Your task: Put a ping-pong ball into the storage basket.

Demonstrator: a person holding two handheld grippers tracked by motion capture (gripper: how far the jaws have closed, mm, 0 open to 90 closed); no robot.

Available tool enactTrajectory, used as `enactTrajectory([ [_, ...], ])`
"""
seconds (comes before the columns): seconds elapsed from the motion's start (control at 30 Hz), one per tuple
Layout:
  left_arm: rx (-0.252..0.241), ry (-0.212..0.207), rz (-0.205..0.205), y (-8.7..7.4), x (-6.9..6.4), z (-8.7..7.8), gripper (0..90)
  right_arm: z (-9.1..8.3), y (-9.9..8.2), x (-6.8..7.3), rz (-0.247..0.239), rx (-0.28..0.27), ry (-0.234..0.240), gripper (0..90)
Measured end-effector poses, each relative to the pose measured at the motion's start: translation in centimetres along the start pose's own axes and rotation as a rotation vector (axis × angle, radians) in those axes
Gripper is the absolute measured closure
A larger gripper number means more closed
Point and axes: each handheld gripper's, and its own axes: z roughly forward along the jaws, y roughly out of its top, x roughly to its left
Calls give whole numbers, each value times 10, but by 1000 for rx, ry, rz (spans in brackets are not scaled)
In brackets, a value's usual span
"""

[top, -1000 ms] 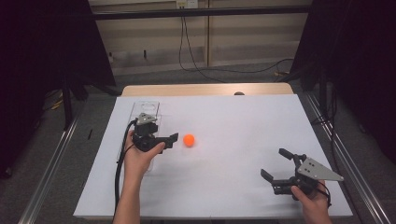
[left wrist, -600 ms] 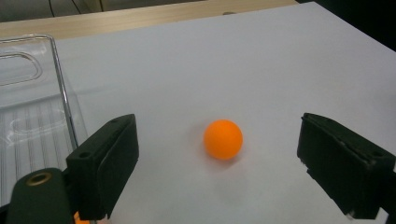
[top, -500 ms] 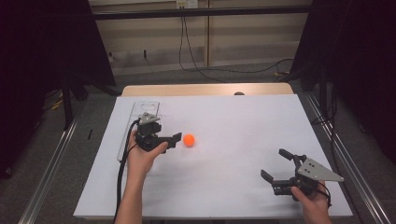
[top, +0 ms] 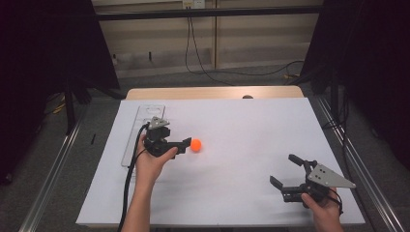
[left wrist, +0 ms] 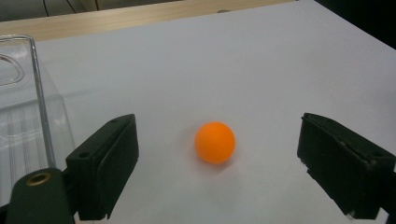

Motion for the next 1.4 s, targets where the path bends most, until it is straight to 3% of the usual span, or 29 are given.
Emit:
enactTrajectory([
  [1.4,57,-25,24,-8,-18,35,85,0,0,1,0,-3,5,20],
])
